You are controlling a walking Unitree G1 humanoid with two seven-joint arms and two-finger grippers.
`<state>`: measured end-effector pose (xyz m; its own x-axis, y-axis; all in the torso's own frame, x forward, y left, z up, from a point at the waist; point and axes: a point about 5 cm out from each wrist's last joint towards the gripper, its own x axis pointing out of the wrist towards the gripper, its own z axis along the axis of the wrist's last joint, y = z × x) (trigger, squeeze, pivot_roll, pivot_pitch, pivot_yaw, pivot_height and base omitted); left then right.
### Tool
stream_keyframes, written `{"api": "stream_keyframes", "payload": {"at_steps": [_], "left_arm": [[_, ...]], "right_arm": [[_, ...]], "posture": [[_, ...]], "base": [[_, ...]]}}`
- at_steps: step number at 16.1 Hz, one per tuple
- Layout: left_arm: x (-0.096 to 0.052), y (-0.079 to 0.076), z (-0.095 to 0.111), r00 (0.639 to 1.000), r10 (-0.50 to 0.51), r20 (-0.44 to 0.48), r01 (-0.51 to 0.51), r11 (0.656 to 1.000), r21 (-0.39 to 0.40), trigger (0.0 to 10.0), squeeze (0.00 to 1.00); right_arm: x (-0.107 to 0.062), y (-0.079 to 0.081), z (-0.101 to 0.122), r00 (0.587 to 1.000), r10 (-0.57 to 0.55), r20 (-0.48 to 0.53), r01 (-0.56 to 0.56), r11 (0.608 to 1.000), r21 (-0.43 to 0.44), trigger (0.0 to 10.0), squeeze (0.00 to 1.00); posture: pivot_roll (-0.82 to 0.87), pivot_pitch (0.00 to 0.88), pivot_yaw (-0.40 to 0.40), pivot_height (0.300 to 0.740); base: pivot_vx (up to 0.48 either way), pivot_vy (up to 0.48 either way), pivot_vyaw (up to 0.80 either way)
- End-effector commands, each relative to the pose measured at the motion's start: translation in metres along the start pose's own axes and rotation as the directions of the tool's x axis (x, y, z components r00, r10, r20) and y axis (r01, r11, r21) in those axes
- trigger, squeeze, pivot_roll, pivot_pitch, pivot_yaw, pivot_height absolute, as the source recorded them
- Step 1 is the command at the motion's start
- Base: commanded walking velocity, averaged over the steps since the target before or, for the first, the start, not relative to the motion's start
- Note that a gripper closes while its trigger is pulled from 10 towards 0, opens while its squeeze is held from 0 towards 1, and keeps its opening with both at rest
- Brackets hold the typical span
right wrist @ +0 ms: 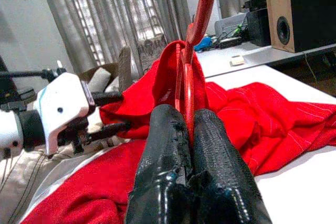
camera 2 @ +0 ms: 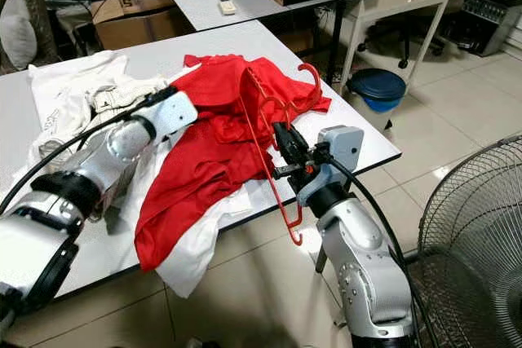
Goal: Hang hanger
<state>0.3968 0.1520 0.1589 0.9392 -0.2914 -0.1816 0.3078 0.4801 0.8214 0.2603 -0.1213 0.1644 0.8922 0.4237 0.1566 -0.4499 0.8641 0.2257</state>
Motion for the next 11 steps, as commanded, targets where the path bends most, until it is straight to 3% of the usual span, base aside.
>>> {"api": "stream_keyframes", "payload": {"at_steps": [1,2,4,8,11], "left_arm": [[0.001,0.007,0.003,1.0,0.03,0.009,-0.03,0.999,-0.034,4.1,0.0],[0.002,0.007,0.004,0.999,0.034,0.018,-0.033,0.998,-0.06,0.0,0.0],[0.001,0.01,0.002,0.998,0.054,0.012,-0.052,0.993,-0.104,0.0,0.0],[-0.001,0.011,-0.005,0.998,0.057,-0.013,-0.058,0.991,-0.118,0.0,0.0],[-0.002,0.012,-0.006,0.998,0.068,-0.002,-0.068,0.979,-0.193,0.0,0.0]], "right_arm": [[0.003,0.003,0.01,0.999,0.016,0.051,-0.015,1.0,-0.005,10.0,0.0],[0.002,0.003,0.01,0.999,0.011,0.053,-0.01,1.0,-0.004,10.0,0.0],[0.001,0.004,0.009,0.999,0.01,0.054,-0.01,1.0,-0.003,10.0,0.0],[0.0,0.005,0.008,0.999,0.012,0.053,-0.012,1.0,-0.003,10.0,0.0],[0.0,0.004,0.008,0.999,0.019,0.048,-0.019,1.0,-0.006,10.0,0.0]], "posture": [[-0.24,0.0,0.114,0.74],[-0.24,0.0,0.117,0.74],[-0.24,0.0,0.123,0.74],[-0.25,0.0,0.123,0.74],[-0.24,0.0,0.116,0.74]], "base": [[0.0,0.0,0.0],[0.0,0.0,0.0],[0.0,0.0,0.0],[0.0,0.0,0.0],[0.0,0.0,0.0]]}}
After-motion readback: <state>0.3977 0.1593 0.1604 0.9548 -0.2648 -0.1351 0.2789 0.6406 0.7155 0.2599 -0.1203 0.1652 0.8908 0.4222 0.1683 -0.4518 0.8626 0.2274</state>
